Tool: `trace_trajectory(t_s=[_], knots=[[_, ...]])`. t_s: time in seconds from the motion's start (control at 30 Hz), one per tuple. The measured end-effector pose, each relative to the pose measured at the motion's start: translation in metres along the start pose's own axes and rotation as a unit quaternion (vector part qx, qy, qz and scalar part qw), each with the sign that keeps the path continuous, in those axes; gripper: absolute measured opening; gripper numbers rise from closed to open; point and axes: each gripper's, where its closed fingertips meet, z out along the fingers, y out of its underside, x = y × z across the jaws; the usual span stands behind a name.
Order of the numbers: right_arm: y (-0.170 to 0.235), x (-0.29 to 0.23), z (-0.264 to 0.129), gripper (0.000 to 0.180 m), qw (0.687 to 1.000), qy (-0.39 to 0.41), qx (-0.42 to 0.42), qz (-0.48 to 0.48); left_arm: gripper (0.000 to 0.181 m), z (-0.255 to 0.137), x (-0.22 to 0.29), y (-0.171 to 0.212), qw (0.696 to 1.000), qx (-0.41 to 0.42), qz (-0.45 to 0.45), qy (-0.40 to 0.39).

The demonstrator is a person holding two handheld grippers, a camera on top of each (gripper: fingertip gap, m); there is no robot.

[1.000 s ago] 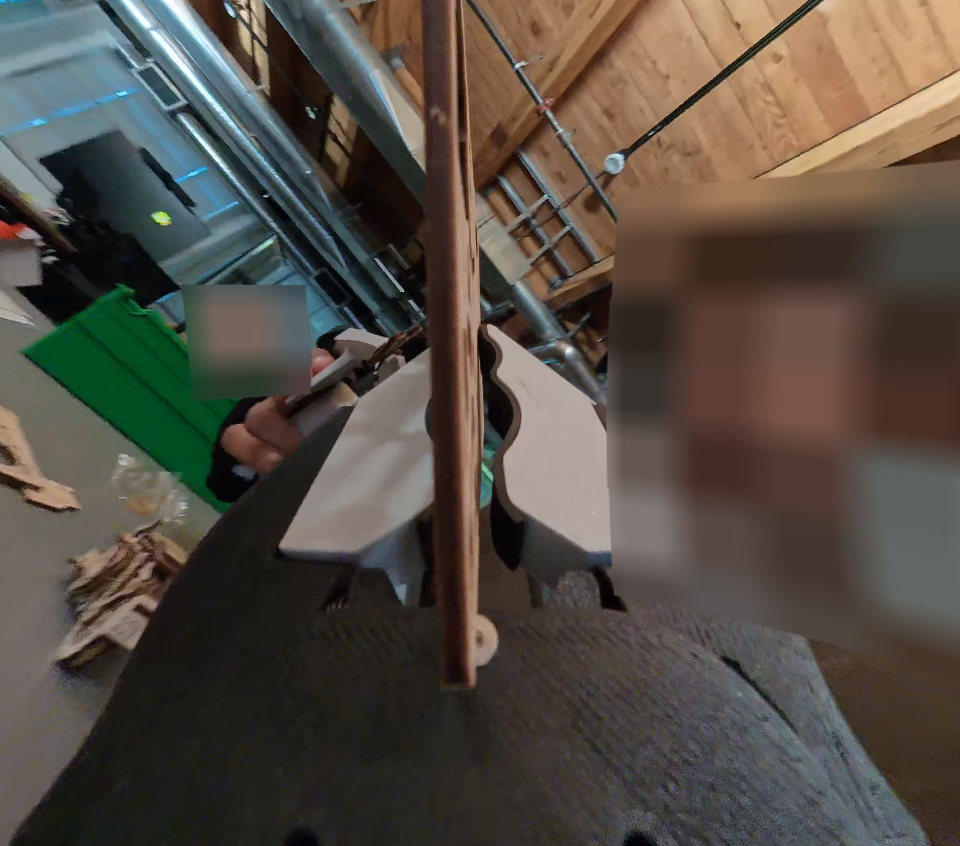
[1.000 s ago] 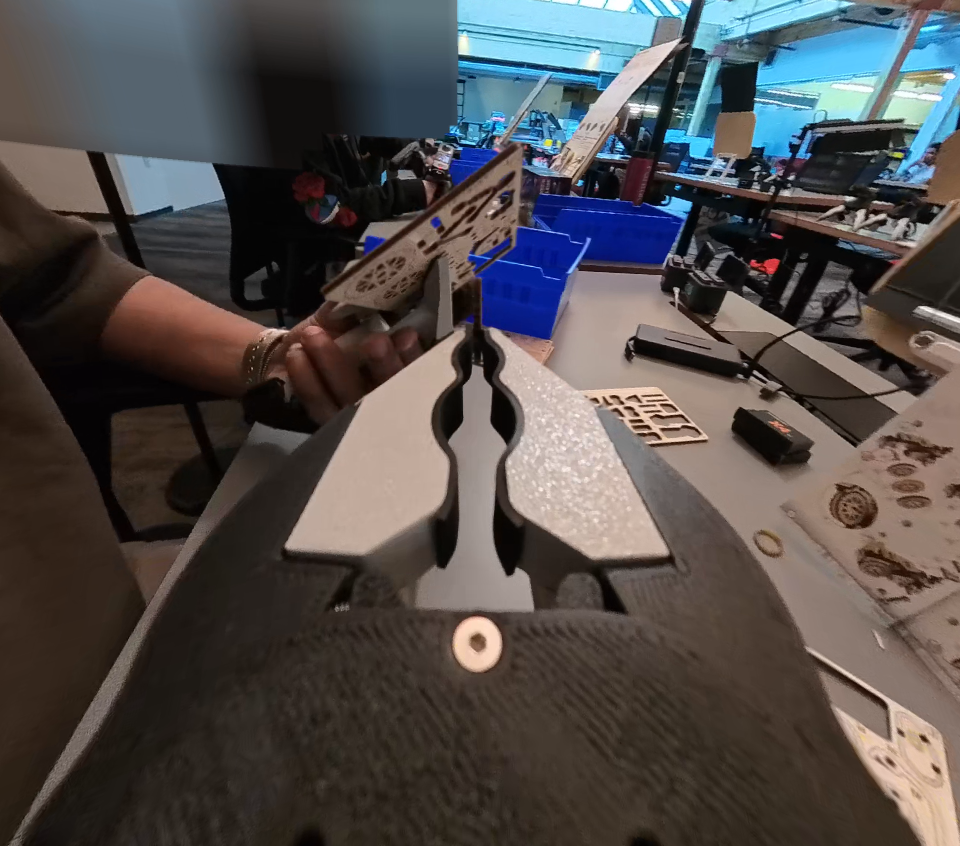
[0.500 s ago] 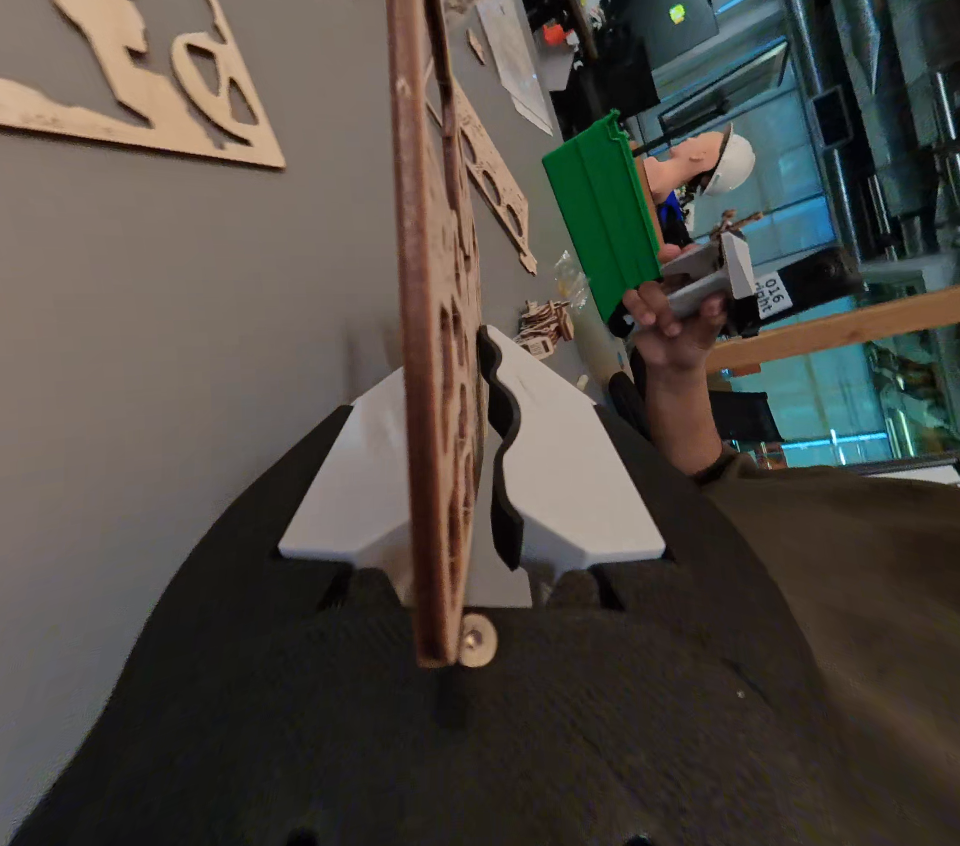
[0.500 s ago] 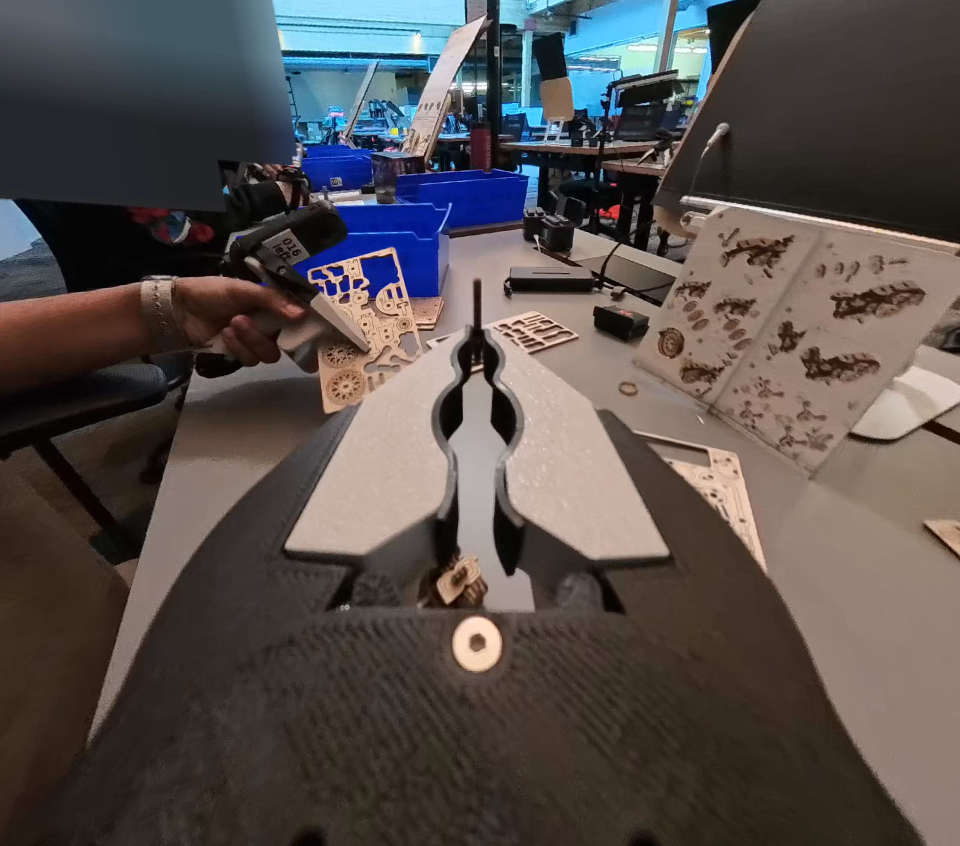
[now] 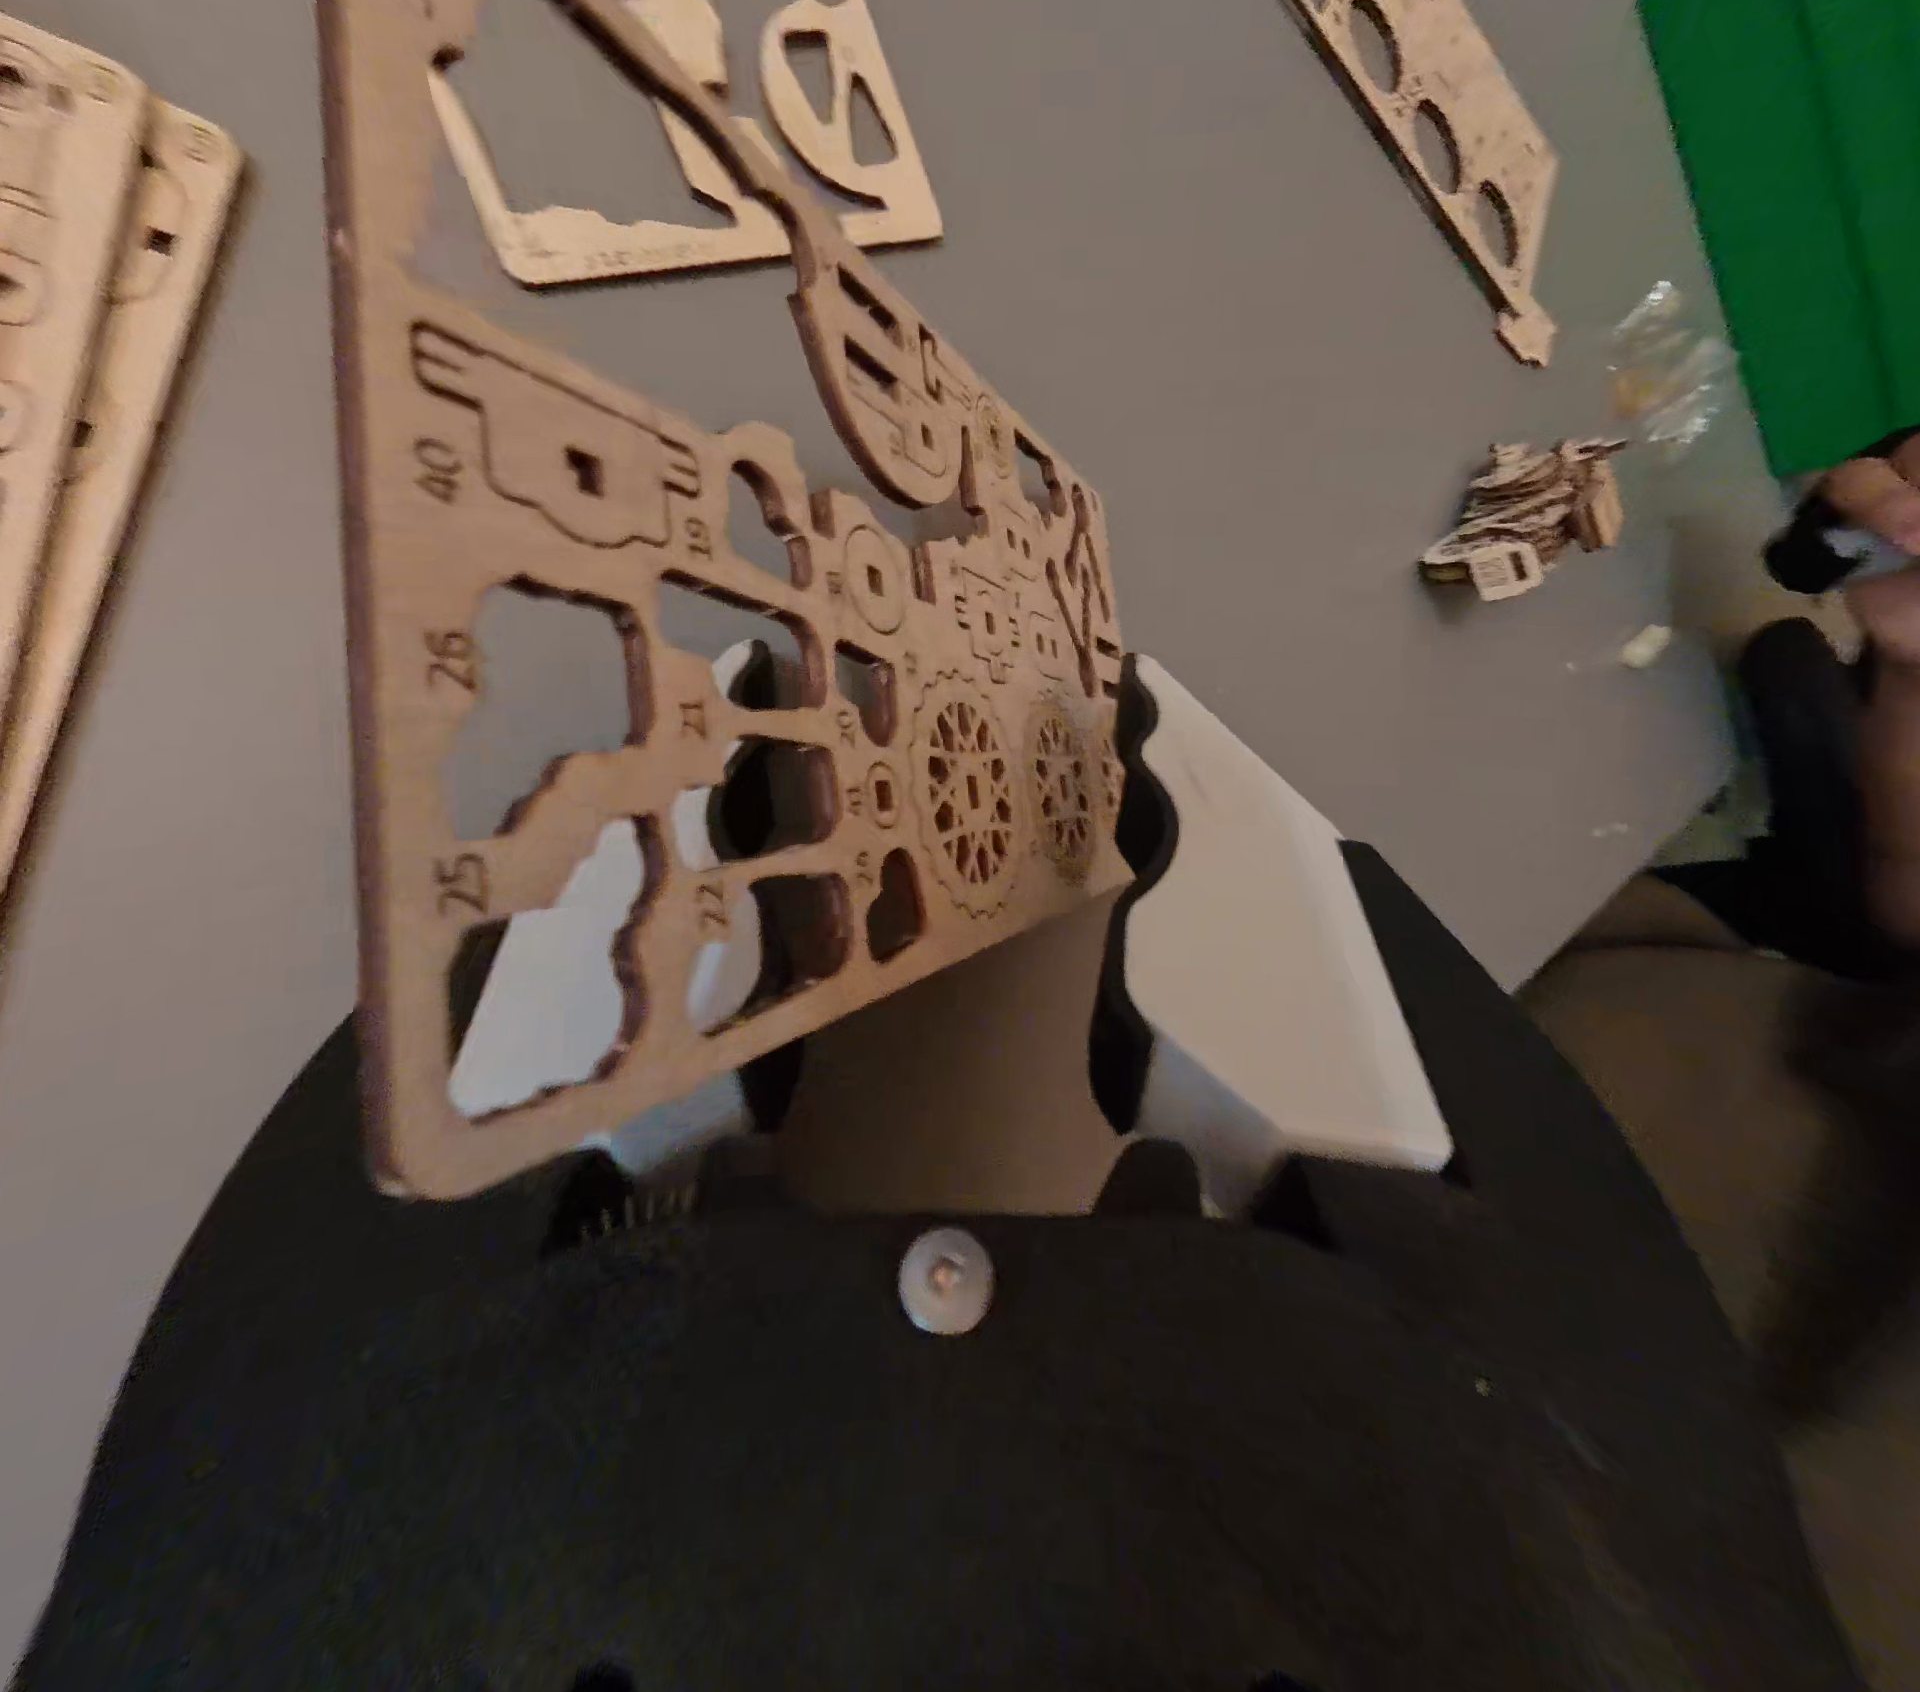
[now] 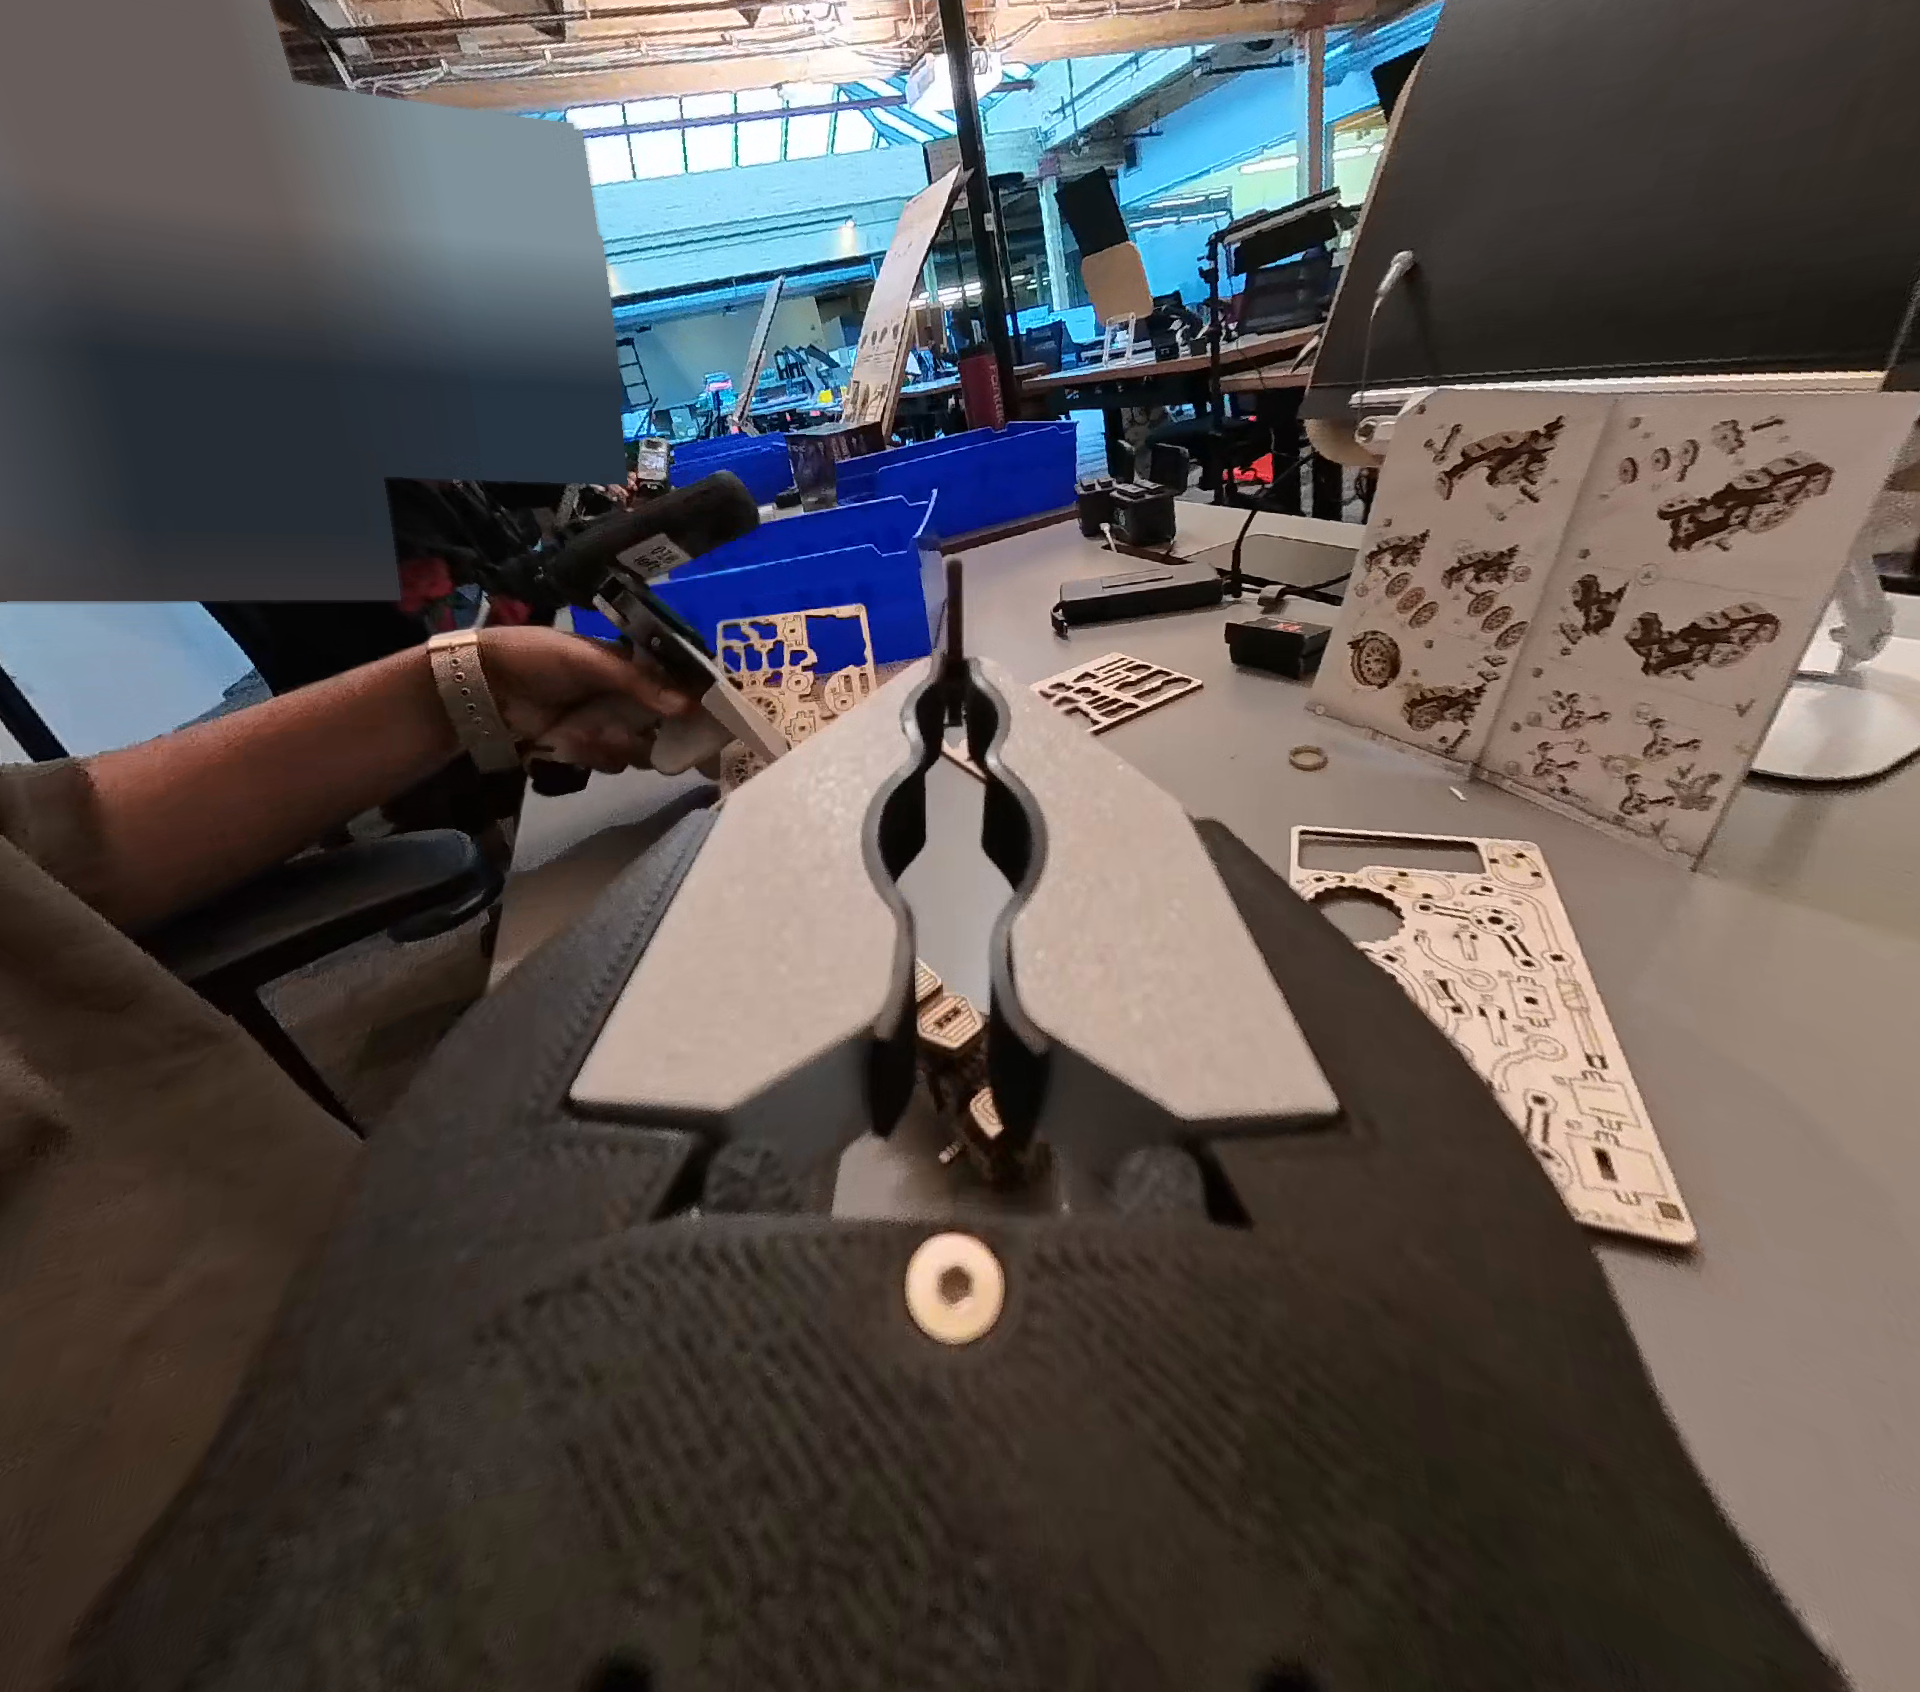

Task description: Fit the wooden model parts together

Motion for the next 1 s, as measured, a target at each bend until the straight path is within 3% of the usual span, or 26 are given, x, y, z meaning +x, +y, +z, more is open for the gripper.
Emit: trace_trajectory(t_s=[0.27, 0.37, 0.47, 0.63, 0.8, 1.0], knots=[[0.006, 0.005, -0.011, 0.001, 0.999, 0.010, 0.010, 0.034, 0.095, -0.008, -0.021, -0.005, 0.989, -0.009, 0.056, -0.133], [0.006, 0.005, -0.010, 0.001, 0.999, 0.010, 0.009, 0.034, 0.103, -0.022, -0.037, -0.014, 0.971, 0.002, 0.088, -0.221], [0.009, 0.004, -0.009, 0.001, 0.999, 0.012, 0.006, 0.030, 0.095, -0.047, -0.049, -0.031, 0.950, 0.043, 0.103, -0.291], [0.012, 0.005, -0.007, 0.001, 0.999, 0.011, 0.006, 0.046, 0.097, -0.040, -0.027, -0.025, 0.973, 0.042, 0.095, -0.206], [0.014, 0.007, -0.008, 0.001, 0.999, 0.016, 0.005, 0.048, 0.101, -0.030, -0.038, -0.012, 0.957, -0.006, 0.141, -0.254], [0.020, 0.009, -0.007, 0.001, 0.999, 0.017, -0.006, 0.051, 0.098, -0.032, -0.020, 0.000, 0.954, -0.056, 0.192, -0.224]])
